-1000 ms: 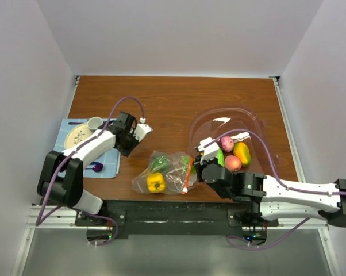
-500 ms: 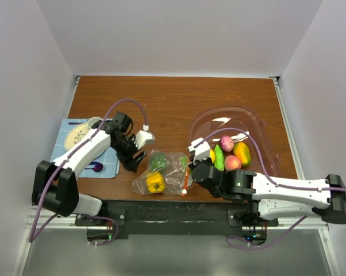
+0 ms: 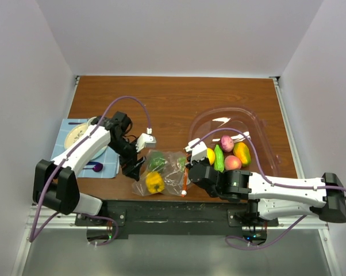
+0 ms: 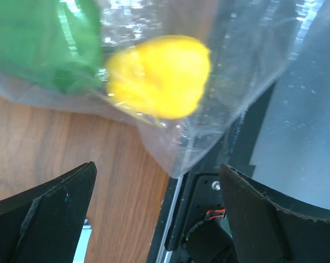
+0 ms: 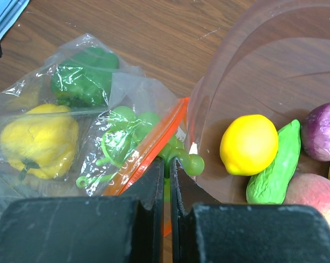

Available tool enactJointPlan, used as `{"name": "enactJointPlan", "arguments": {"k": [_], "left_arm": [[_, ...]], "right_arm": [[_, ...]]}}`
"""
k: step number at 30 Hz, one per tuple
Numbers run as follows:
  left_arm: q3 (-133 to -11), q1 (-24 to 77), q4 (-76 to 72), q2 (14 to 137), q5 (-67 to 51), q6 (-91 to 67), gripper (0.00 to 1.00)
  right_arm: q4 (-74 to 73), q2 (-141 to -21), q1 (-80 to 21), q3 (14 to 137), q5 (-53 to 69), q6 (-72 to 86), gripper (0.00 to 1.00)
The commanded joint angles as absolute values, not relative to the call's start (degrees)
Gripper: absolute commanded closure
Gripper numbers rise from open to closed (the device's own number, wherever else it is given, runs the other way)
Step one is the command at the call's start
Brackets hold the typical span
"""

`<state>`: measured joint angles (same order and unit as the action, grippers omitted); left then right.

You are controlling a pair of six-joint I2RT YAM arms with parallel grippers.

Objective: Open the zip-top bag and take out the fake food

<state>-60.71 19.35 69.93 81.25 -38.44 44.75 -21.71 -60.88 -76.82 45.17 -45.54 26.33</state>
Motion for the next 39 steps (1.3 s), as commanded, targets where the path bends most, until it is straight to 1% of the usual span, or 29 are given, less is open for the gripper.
{"name": "enactJointPlan", "arguments": {"k": [1, 6, 10, 11, 16, 18, 19, 20, 22, 23, 25, 26, 27, 30, 36, 39], "left_arm": [[-59.86, 19.16, 72.78, 81.38, -41.76, 48.61, 0.00], [-55.38, 19.69, 65.75, 82.97, -37.98, 46.06, 0.00], [-56.42, 20.21, 63.99, 83.41, -37.62, 45.44, 0.00], [-56.86, 20.56, 63.64, 83.58, -37.70, 45.27, 0.03], [-58.80, 23.72, 61.79, 84.81, -37.62, 42.20, 0.11], [-58.71, 24.78, 60.39, 85.69, -36.40, 41.40, 0.23], [-58.36, 25.83, 59.68, 85.95, -35.60, 40.27, 0.31], [-58.10, 26.27, 58.46, 86.22, -34.81, 39.99, 0.47], [-57.48, 26.63, 57.48, 86.92, -32.61, 39.47, 0.65], [-57.39, 26.63, 56.87, 87.10, -31.74, 39.29, 0.80], [-57.13, 26.63, 55.82, 86.66, -27.96, 38.68, 0.97], [-56.95, 26.54, 54.42, 86.31, -26.30, 38.41, 1.00], [-56.95, 26.46, 53.53, 85.35, -22.19, 38.23, 1.00], [-57.65, 24.97, 50.54, 83.59, -15.41, 37.88, 1.00], [-59.68, 18.56, 47.55, 83.41, -8.54, 39.29, 1.00], [-58.80, 17.32, 46.06, 83.58, -6.25, 39.11, 1.00]], "right_arm": [[-19.34, -60.82, -76.82, 47.11, -47.37, 26.37, 1.00], [-18.63, -61.08, -76.82, 46.85, -47.02, 26.72, 1.00], [-18.37, -61.08, -76.82, 46.93, -46.85, 26.98, 1.00], [-18.37, -61.00, -76.82, 46.93, -46.85, 26.98, 1.00], [-17.84, -61.26, -76.90, 47.02, -47.02, 27.07, 1.00], [-17.75, -61.52, -76.82, 47.20, -47.11, 27.16, 1.00], [-17.67, -61.61, -76.82, 47.20, -47.02, 27.33, 1.00], [-17.49, -61.52, -76.90, 47.20, -47.11, 27.25, 1.00], [-17.14, -61.61, -76.82, 47.37, -47.02, 27.25, 1.00], [-17.05, -61.79, -76.82, 47.46, -46.93, 27.25, 1.00], [-17.23, -61.96, -76.82, 47.81, -46.76, 27.07, 1.00], [-17.49, -62.22, -76.82, 47.90, -46.58, 26.98, 1.00], [-17.66, -62.40, -76.73, 48.07, -46.23, 26.98, 1.00], [-18.63, -62.40, -76.82, 48.16, -46.06, 27.33, 1.00], [-20.47, -57.85, -76.82, 45.97, -45.35, 29.44, 1.00], [-20.74, -54.68, -76.82, 44.92, -44.04, 29.18, 1.00]]}}
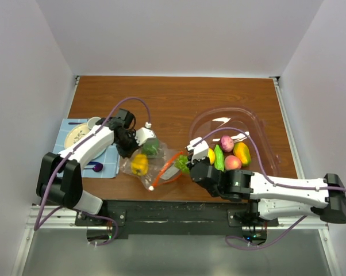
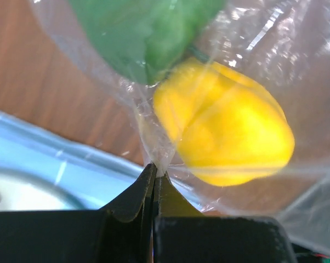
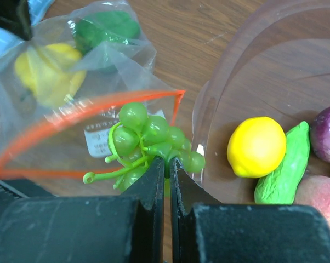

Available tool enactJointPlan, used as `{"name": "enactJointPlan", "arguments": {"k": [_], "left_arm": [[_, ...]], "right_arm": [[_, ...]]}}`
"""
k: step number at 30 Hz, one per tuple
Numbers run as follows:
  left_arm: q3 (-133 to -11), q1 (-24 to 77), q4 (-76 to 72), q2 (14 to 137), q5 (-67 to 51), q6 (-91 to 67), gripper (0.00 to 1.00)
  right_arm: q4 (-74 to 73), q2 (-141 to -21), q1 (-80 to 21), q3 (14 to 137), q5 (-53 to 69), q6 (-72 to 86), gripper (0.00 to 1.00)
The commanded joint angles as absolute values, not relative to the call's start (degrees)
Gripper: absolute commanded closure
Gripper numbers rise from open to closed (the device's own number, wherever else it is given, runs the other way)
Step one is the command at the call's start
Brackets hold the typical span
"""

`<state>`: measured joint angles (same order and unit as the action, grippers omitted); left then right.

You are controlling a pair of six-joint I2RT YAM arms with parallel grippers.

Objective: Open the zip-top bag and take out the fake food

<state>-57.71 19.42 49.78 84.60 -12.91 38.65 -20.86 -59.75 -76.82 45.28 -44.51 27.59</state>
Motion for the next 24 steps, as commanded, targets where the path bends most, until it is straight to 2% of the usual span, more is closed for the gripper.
{"name": "enactJointPlan", "arguments": {"k": [1, 4, 10, 17, 20, 21, 23, 24], "left_arm": [[-58.45, 17.40, 45.97, 83.41, -6.24, 39.11, 1.00], [-56.95, 17.40, 45.97, 82.97, -7.11, 37.97, 1.00], [-55.28, 17.84, 47.63, 80.69, -10.19, 34.72, 1.00], [-57.12, 18.02, 49.30, 74.63, -12.92, 29.80, 1.00], [-58.53, 18.02, 50.01, 71.99, -14.93, 28.57, 1.00], [-58.71, 18.02, 50.18, 71.63, -15.20, 28.48, 1.00], [-58.80, 18.02, 51.15, 71.11, -15.29, 28.65, 1.00], [-58.54, 18.02, 51.50, 71.02, -15.21, 29.00, 1.00]], "right_arm": [[-20.83, -52.32, -76.82, 44.48, -44.03, 29.27, 1.00], [-20.92, -47.66, -76.82, 44.73, -46.13, 27.78, 1.00], [-25.13, -47.37, -75.59, 49.83, -61.77, 25.93, 1.00], [-34.35, -56.76, -64.79, 51.68, -65.92, 31.71, 1.00], [-34.02, -61.32, -63.72, 50.19, -65.92, 32.34, 1.00], [-34.27, -62.65, -63.63, 50.45, -65.74, 32.69, 0.94], [-36.28, -65.38, -63.63, 51.67, -64.60, 33.48, 0.65], [-37.52, -67.48, -63.72, 53.77, -64.34, 35.49, 0.37]]}}
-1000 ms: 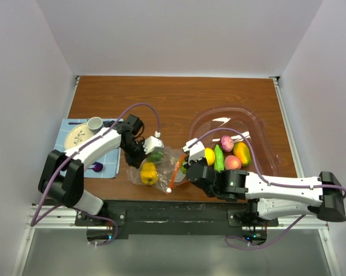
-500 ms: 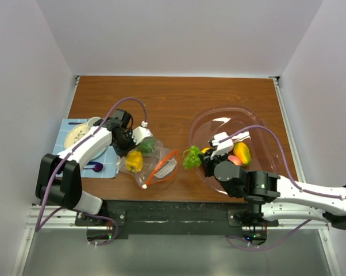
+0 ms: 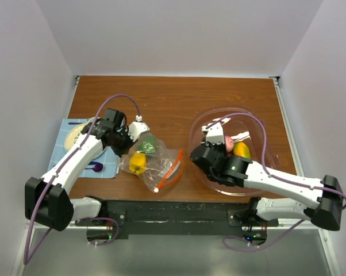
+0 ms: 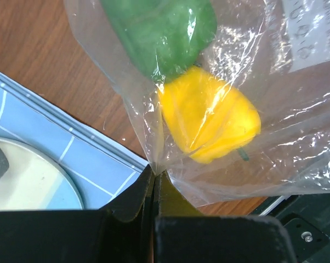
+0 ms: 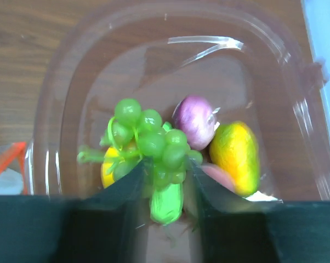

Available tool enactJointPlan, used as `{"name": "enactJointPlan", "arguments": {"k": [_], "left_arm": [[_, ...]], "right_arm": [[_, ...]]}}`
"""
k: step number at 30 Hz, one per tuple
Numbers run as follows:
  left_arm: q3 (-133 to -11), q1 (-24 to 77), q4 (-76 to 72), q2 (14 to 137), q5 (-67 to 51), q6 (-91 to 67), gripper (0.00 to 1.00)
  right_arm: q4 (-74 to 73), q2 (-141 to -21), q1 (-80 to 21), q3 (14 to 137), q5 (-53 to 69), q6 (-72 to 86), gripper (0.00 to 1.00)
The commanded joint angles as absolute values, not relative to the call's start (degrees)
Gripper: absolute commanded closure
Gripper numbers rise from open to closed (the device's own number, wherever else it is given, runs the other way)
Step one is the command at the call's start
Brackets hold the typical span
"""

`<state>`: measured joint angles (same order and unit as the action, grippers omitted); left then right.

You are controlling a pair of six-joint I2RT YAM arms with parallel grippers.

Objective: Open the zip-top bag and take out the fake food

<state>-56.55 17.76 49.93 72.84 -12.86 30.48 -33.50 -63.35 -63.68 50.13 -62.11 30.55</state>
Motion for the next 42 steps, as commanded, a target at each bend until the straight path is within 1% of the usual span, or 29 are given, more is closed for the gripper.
{"name": "enactJointPlan", "arguments": {"k": [1, 3, 6, 9, 10, 11, 13, 14, 15, 17, 21, 26, 31, 32, 34, 37, 38, 40, 41, 42], "left_arm": [[-58.10, 18.02, 51.59, 70.75, -15.03, 29.18, 1.00], [-55.99, 18.02, 51.07, 69.96, -14.07, 29.53, 1.00], [-52.74, 18.02, 49.57, 69.00, -12.58, 29.88, 1.00], [-50.10, 18.02, 47.73, 68.47, -11.08, 30.06, 1.00], [-49.14, 18.02, 47.03, 68.64, -10.73, 30.15, 1.00], [-48.78, 18.02, 46.59, 68.73, -10.37, 30.15, 1.00], [-48.08, 18.02, 45.80, 68.90, -9.76, 30.23, 1.00], [-47.99, 18.02, 45.70, 69.17, -9.67, 30.15, 1.00], [-47.99, 18.02, 45.70, 69.17, -9.75, 30.32, 1.00], [-48.16, 18.02, 45.53, 69.34, -9.76, 30.32, 1.00], [-48.25, 18.02, 45.44, 69.52, -10.02, 30.32, 1.00], [-47.11, 18.02, 44.65, 69.70, -9.32, 30.67, 1.00], [-45.97, 18.02, 43.59, 70.75, -9.05, 30.59, 1.00], [-45.88, 18.02, 43.42, 70.93, -9.05, 30.67, 1.00], [-45.36, 18.02, 42.80, 71.10, -8.88, 30.76, 1.00], [-45.09, 18.02, 42.63, 71.45, -8.79, 31.02, 1.00], [-44.91, 18.02, 42.45, 71.46, -8.53, 31.20, 1.00], [-44.39, 18.02, 42.10, 71.80, -8.61, 31.20, 1.00], [-44.21, 18.02, 41.93, 72.07, -8.44, 31.29, 1.00], [-43.95, 18.02, 41.75, 72.24, -8.44, 31.38, 1.00]], "right_arm": [[-38.57, -68.28, -63.72, 54.83, -64.77, 36.12, 0.29], [-40.51, -68.82, -64.24, 57.20, -64.60, 37.26, 0.23], [-35.00, -66.02, -67.67, 57.05, -63.73, 32.38, 0.23], [-24.29, -61.97, -72.85, 54.94, -59.08, 25.52, 0.36], [-21.56, -60.92, -74.34, 54.15, -57.67, 24.18, 0.48], [-17.18, -61.00, -76.79, 53.44, -55.92, 22.95, 0.55], [-14.95, -62.13, -78.13, 52.12, -52.22, 23.29, 0.74], [-13.20, -63.79, -79.18, 51.68, -51.42, 23.20, 0.89], [-12.40, -64.94, -79.62, 50.81, -50.46, 23.46, 0.94], [-9.78, -66.87, -80.76, 50.01, -49.14, 23.82, 1.00], [-4.75, -72.06, -82.09, 48.25, -46.85, 23.64, 1.00], [2.17, -75.67, -82.18, 46.94, -44.48, 22.68, 1.00], [7.20, -82.33, -82.09, 47.64, -42.72, 21.88, 0.99], [8.69, -83.31, -82.09, 47.98, -42.02, 21.80, 0.94], [10.10, -86.38, -82.09, 48.25, -41.66, 21.97, 0.91], [13.52, -88.94, -82.18, 48.34, -41.05, 22.67, 0.84], [13.97, -90.86, -82.09, 48.69, -40.96, 23.11, 0.77], [15.37, -92.63, -82.09, 49.39, -41.13, 23.29, 0.70], [16.08, -94.38, -82.18, 50.00, -41.22, 23.64, 0.63], [16.78, -95.18, -82.09, 50.36, -41.22, 23.90, 0.61]]}}
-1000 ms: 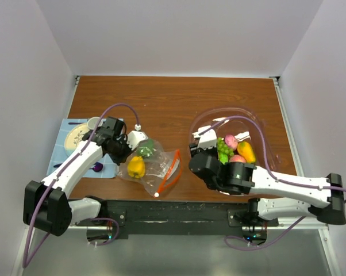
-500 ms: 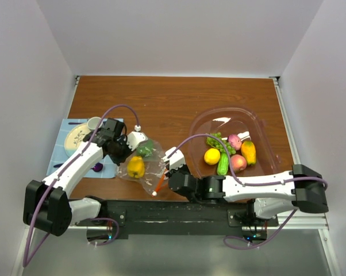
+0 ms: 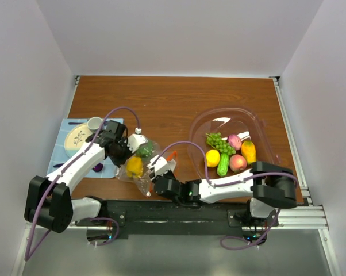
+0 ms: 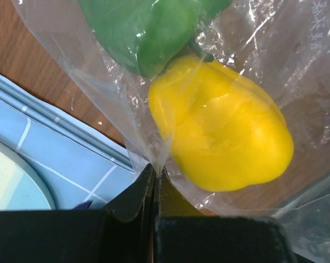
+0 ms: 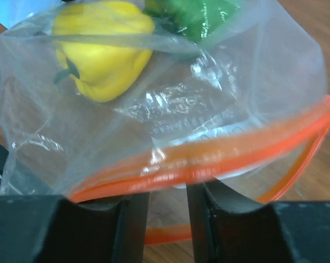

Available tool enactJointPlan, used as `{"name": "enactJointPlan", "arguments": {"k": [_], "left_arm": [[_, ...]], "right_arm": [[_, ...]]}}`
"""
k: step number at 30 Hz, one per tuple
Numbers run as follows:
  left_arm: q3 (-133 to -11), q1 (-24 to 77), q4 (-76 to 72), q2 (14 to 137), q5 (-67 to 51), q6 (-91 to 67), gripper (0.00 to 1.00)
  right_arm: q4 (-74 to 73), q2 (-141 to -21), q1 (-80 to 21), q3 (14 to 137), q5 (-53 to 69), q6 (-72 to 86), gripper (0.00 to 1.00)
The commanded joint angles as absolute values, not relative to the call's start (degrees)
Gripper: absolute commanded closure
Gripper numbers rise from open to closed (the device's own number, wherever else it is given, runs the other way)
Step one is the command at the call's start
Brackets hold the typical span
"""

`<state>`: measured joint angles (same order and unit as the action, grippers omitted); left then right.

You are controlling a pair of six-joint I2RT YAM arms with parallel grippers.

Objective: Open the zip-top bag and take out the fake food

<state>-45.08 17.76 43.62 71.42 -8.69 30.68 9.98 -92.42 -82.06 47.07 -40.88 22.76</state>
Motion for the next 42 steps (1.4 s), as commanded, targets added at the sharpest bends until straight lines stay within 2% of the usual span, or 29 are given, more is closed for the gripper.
{"name": "enactJointPlan", "arguments": {"k": [1, 8, 10, 19, 30, 33, 36, 37, 38, 39, 41, 42], "left_arm": [[-43.60, 18.02, 41.57, 72.59, -8.44, 31.29, 1.00], [-42.72, 19.07, 42.19, 72.95, -9.93, 31.03, 1.00], [-42.19, 20.29, 42.36, 72.95, -10.02, 30.85, 1.00], [-43.33, 23.55, 45.00, 74.00, -13.62, 31.38, 1.00], [-46.76, 24.43, 50.36, 75.50, -22.15, 34.45, 1.00], [-46.32, 24.43, 49.40, 75.15, -20.22, 34.45, 1.00], [-45.70, 24.35, 47.55, 75.06, -16.80, 34.19, 1.00], [-45.62, 24.35, 47.20, 75.06, -15.40, 33.75, 1.00], [-45.44, 24.26, 46.50, 75.06, -14.86, 33.66, 1.00], [-45.44, 24.08, 46.15, 74.88, -14.33, 33.75, 1.00], [-45.26, 23.64, 44.75, 74.88, -12.58, 33.40, 1.00], [-45.18, 22.86, 44.39, 74.97, -12.22, 33.40, 1.00]], "right_arm": [[18.27, -96.06, -82.09, 50.71, -41.31, 24.34, 0.59], [21.62, -103.00, -82.09, 54.84, -41.74, 28.21, 0.23], [21.45, -104.67, -82.09, 55.98, -42.53, 27.95, 0.17], [20.39, -108.01, -81.74, 60.20, -45.35, 24.61, 0.14], [21.01, -112.15, -80.86, 63.54, -38.77, 23.03, 0.15], [20.57, -112.41, -80.77, 63.28, -37.09, 23.64, 0.21], [20.56, -111.45, -80.77, 61.62, -36.39, 24.17, 0.34], [20.39, -111.01, -80.77, 60.83, -36.21, 24.08, 0.47], [20.04, -110.57, -80.77, 60.56, -36.12, 24.08, 0.53], [19.26, -109.52, -80.86, 60.21, -36.12, 24.08, 0.69], [18.72, -108.03, -80.77, 58.72, -36.73, 24.34, 0.85], [18.81, -107.23, -80.86, 58.01, -37.17, 24.52, 1.00]]}}
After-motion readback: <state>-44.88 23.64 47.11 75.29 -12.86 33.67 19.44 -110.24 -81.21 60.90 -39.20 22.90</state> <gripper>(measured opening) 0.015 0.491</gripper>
